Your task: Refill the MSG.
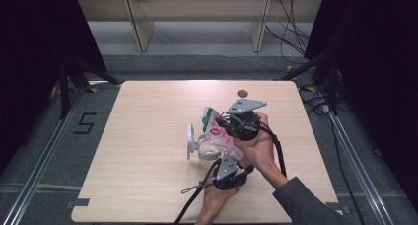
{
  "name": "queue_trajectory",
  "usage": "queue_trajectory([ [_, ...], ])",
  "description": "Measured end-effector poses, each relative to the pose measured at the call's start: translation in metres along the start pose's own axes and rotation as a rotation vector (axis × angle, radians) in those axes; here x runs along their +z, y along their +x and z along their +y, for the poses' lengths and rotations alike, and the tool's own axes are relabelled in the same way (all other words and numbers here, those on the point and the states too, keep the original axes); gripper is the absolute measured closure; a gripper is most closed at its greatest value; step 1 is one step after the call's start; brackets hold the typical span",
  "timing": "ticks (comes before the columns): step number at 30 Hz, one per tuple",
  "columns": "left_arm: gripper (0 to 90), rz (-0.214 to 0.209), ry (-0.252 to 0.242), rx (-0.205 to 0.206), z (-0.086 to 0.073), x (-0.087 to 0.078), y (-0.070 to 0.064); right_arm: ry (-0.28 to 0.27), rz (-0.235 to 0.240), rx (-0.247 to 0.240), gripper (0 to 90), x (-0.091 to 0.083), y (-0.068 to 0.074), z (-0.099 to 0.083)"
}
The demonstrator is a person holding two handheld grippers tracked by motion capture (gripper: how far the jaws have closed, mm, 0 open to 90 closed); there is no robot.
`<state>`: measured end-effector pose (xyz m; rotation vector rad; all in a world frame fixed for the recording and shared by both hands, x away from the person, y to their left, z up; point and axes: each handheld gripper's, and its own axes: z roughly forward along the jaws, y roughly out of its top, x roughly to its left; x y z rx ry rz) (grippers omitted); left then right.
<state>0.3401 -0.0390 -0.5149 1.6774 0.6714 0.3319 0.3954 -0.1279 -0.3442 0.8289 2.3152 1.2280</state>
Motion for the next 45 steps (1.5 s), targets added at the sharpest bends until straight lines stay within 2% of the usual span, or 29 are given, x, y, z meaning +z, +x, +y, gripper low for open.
queue_trajectory([
  [1,73.9,0.000,0.005,-0.001,0.0004,-0.0004,0.0003,-0.011,0.005,0.007,90.0,0.0002,0.0004,0.0002],
  [3,73.9,0.000,0.005,-0.003,-0.0011,0.0007,0.0000,-0.009,0.009,-0.026,90.0,0.0034,0.0009,0.0000],
  [4,73.9,0.000,0.001,-0.002,-0.0011,0.0008,-0.0003,0.010,0.010,-0.014,90.0,0.0034,0.0022,0.0001],
  [5,73.9,0.005,-0.004,-0.003,-0.0005,0.0000,-0.0003,-0.001,0.010,-0.037,90.0,0.0029,-0.0003,0.0020],
  [6,73.9,0.008,-0.006,0.000,0.0002,-0.0009,0.0003,-0.001,0.010,-0.037,90.0,0.0029,-0.0003,0.0020],
  [7,73.9,0.008,-0.008,-0.002,0.0002,-0.0005,0.0007,-0.015,0.009,0.003,90.0,0.0027,0.0005,0.0016],
  [10,74.0,0.008,-0.007,-0.005,-0.0007,-0.0004,-0.0001,0.000,0.012,-0.017,90.0,0.0044,0.0012,0.0017],
  [12,73.9,0.008,-0.015,-0.002,0.0012,-0.0016,-0.0007,-0.008,0.008,0.009,90.0,0.0020,0.0025,0.0024],
  [13,74.0,-0.001,-0.019,0.001,0.0017,-0.0013,-0.0002,-0.013,0.014,-0.008,90.0,0.0009,0.0003,0.0032],
  [15,74.0,0.002,-0.016,-0.005,0.0011,-0.0008,-0.0011,-0.011,0.013,-0.004,90.0,0.0005,0.0013,0.0035],
  [16,74.0,0.002,-0.012,-0.003,0.0008,-0.0004,-0.0016,-0.012,0.010,-0.023,90.0,0.0023,0.0014,0.0034],
  [18,74.0,0.003,-0.018,-0.007,0.0010,0.0000,-0.0022,0.010,0.014,-0.029,90.0,0.0031,0.0015,0.0037],
  [20,74.0,0.009,-0.017,0.000,0.0018,-0.0010,-0.0016,-0.011,0.014,-0.017,90.0,0.0033,0.0007,0.0037],
  [21,74.0,0.006,-0.014,-0.002,0.0014,-0.0006,-0.0014,0.002,0.022,-0.031,90.0,0.0037,0.0010,0.0041],
  [24,74.0,0.011,-0.023,0.001,0.0015,-0.0003,-0.0030,0.011,0.033,-0.028,90.0,0.0048,0.0020,0.0044],
  [27,74.0,0.010,-0.024,0.003,0.0030,-0.0008,-0.0019,0.004,0.023,-0.014,90.0,0.0033,0.0035,0.0059],
  [30,74.1,0.014,-0.025,0.005,0.0027,-0.0004,-0.0031,0.011,0.028,-0.033,90.0,0.0057,0.0045,0.0061],
  [32,74.0,0.014,-0.027,0.009,0.0037,-0.0017,-0.0033,0.002,0.037,-0.018,90.0,0.0049,0.0045,0.0063],
  [33,74.1,0.008,-0.030,0.001,0.0027,-0.0004,-0.0030,-0.007,0.025,-0.016,90.0,0.0054,0.0045,0.0061],
  [35,74.1,0.013,-0.031,0.004,0.0020,0.0002,-0.0034,0.014,0.025,-0.038,90.0,0.0062,0.0050,0.0062],
  [38,74.1,0.009,-0.031,-0.001,0.0029,-0.0010,-0.0039,0.001,0.033,-0.030,90.0,0.0061,0.0043,0.0064],
  [40,74.1,0.008,-0.032,-0.001,0.0018,0.0006,-0.0046,0.014,0.023,-0.048,90.0,0.0079,0.0061,0.0055],
  [42,74.1,0.008,-0.034,0.005,0.0025,0.0000,-0.0044,0.023,0.025,-0.045,90.0,0.0075,0.0068,0.0060],
  [43,74.1,0.018,-0.034,0.007,0.0030,-0.0008,-0.0041,0.005,0.018,-0.026,90.0,0.0067,0.0065,0.0063],
  [45,74.2,0.011,-0.031,0.006,0.0023,-0.0005,-0.0031,-0.009,0.019,-0.037,90.0,0.0074,0.0058,0.0060],
])
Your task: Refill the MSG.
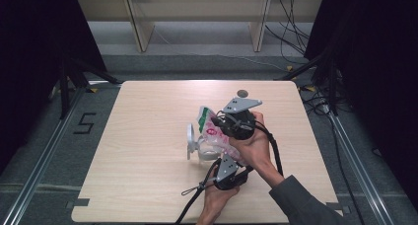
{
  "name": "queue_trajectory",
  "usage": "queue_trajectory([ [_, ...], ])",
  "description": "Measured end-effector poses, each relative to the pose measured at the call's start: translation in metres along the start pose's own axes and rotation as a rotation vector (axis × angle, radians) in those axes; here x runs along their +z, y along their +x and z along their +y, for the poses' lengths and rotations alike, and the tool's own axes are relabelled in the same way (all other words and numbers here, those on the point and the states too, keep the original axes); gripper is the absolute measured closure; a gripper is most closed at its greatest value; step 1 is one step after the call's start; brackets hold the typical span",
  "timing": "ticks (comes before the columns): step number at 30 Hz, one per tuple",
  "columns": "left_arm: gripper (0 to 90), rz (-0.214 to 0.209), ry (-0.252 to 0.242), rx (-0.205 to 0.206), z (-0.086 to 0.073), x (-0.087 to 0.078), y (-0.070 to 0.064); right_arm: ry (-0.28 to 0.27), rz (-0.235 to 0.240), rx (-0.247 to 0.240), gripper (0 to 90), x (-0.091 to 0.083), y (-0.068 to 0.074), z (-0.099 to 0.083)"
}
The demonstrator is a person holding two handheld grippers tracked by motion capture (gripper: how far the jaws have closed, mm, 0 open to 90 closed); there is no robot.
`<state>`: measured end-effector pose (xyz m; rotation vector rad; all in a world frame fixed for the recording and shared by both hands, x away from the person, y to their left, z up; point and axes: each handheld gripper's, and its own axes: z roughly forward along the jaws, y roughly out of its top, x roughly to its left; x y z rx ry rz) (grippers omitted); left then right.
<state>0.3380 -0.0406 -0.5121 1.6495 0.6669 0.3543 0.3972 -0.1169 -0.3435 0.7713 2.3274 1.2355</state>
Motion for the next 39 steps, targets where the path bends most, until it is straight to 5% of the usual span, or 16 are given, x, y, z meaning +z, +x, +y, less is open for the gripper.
queue_trajectory([
  [39,74.2,0.015,-0.023,-0.001,0.0017,0.0005,0.0013,-0.004,0.014,-0.003,90.0,0.0039,0.0047,0.0035],
])
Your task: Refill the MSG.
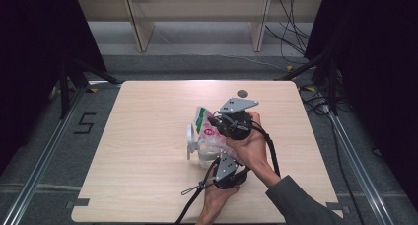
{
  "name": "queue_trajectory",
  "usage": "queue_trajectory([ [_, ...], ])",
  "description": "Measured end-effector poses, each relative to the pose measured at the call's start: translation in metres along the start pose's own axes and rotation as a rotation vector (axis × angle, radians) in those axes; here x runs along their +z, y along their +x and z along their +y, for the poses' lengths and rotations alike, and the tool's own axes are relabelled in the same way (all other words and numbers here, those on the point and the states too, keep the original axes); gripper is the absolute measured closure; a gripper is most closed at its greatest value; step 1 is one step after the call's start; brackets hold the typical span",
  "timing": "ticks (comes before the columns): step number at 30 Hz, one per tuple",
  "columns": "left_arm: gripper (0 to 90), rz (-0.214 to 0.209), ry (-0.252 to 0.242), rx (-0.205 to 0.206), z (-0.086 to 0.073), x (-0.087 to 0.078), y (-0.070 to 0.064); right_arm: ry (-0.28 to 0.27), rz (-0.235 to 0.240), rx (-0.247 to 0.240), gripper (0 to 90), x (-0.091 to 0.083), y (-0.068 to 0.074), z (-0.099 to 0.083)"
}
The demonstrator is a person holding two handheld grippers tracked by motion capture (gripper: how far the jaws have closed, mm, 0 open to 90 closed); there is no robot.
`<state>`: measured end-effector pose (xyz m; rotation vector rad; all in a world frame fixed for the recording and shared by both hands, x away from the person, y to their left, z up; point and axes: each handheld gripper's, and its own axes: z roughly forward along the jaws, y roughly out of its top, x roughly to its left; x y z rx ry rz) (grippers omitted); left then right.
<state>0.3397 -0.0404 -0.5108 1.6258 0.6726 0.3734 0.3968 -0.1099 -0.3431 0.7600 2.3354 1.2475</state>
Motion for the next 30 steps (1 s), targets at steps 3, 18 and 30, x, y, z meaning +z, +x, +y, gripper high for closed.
queue_trajectory([
  [3,74.2,-0.003,-0.004,-0.002,0.0002,0.0003,-0.0001,0.001,0.001,-0.002,90.0,-0.0001,-0.0001,0.0001],
  [18,74.2,-0.017,-0.021,-0.005,0.0019,0.0021,0.0004,0.011,-0.006,-0.007,90.0,0.0019,0.0044,0.0027],
  [30,74.4,-0.017,-0.043,-0.012,0.0037,0.0047,0.0013,0.013,-0.003,-0.042,90.0,0.0043,0.0083,0.0057],
])
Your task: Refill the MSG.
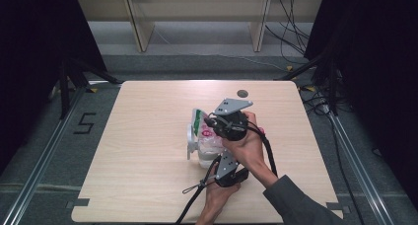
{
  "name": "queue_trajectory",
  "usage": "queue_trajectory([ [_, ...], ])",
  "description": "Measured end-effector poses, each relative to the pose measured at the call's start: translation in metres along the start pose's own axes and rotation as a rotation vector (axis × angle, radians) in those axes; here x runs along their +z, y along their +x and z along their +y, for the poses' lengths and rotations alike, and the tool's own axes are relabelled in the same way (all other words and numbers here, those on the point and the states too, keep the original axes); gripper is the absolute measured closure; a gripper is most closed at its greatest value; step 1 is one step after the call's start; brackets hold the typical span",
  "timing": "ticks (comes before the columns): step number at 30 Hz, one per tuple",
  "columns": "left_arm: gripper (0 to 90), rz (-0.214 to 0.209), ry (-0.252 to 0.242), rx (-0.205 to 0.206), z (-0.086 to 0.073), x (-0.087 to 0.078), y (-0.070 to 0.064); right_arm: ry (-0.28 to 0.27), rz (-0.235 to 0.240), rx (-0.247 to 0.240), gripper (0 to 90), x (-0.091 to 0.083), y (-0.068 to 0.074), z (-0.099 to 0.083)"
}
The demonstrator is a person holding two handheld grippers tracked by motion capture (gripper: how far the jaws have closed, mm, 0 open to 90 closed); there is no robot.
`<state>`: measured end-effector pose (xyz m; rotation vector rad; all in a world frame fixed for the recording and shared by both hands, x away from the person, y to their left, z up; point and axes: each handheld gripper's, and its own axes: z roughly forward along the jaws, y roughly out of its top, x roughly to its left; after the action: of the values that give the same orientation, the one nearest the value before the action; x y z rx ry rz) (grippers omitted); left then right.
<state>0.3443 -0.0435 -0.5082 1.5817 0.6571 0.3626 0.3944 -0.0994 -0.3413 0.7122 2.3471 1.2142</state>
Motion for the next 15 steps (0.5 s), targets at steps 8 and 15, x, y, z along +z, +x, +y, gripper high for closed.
queue_trajectory([
  [8,74.4,-0.004,0.007,0.003,0.0009,-0.0001,0.0002,-0.003,0.009,0.017,90.0,-0.0006,-0.0020,0.0009],
  [15,74.5,-0.006,0.003,0.004,0.0010,0.0011,-0.0008,-0.006,0.002,0.011,90.0,-0.0011,-0.0024,0.0004],
])
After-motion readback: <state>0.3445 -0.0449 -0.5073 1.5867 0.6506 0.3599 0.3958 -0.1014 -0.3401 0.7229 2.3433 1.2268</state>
